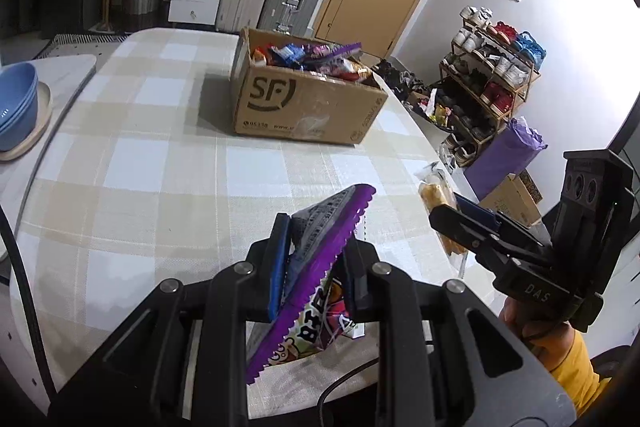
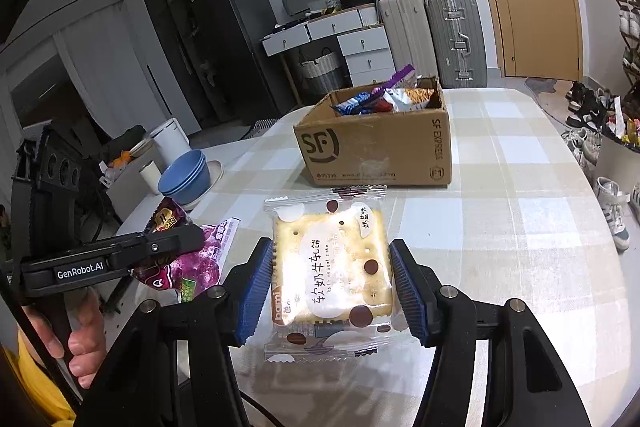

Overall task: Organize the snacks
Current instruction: 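Lift the cracker pack and candy bag and carry them over the box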

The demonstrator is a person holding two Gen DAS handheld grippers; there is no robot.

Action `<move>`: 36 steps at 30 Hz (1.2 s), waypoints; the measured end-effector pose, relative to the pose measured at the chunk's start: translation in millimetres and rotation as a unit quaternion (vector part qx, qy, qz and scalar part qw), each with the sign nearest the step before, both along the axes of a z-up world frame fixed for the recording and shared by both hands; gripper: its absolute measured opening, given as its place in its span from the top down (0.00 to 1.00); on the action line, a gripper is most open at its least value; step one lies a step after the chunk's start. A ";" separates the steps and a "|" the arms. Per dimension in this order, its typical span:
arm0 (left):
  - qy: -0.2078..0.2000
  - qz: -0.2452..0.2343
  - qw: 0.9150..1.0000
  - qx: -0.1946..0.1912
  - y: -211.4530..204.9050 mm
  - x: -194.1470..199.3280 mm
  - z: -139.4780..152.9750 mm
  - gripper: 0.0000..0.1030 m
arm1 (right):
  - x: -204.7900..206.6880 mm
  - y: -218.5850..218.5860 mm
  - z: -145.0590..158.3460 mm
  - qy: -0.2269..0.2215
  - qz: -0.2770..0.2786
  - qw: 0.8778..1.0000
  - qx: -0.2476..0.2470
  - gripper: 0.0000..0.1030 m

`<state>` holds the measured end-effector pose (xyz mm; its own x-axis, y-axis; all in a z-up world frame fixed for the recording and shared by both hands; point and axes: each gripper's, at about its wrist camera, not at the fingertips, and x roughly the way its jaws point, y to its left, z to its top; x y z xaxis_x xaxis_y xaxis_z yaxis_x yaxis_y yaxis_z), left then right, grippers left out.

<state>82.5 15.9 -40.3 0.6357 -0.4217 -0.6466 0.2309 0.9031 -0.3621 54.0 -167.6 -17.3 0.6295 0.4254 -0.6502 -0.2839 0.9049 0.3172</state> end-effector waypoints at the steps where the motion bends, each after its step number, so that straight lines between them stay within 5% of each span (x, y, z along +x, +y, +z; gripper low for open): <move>1: -0.002 0.000 1.000 -0.001 1.0 0.7 3.8 0.81 | 1.6 0.1 2.8 -0.004 0.001 1.000 0.001 0.43; 10: -0.023 0.000 1.000 -0.004 7.0 38.6 43.2 0.81 | 42.2 -11.1 36.7 -0.035 -0.006 0.999 0.022 0.43; 17: -0.042 0.008 0.999 0.007 8.4 107.3 78.7 0.81 | 87.2 -15.0 55.7 -0.047 0.000 0.999 0.022 0.43; 22: -0.062 0.021 0.997 0.049 2.3 161.7 97.2 0.81 | 128.9 -19.1 66.3 -0.046 0.003 0.999 0.024 0.43; 29: -0.052 0.006 0.996 0.072 -20.0 241.8 98.7 0.81 | 194.5 -24.7 73.8 -0.038 -0.001 0.999 0.019 0.43; 36: 0.011 0.007 0.998 0.056 -38.1 319.7 52.5 0.81 | 258.4 -21.3 63.9 -0.016 -0.002 1.000 0.008 0.43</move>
<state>402.2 -22.1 12.2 0.6262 -0.3373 -0.7029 0.2104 0.9412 -0.2641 312.4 -188.9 46.6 0.6515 0.4330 -0.6230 -0.2911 0.9010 0.3217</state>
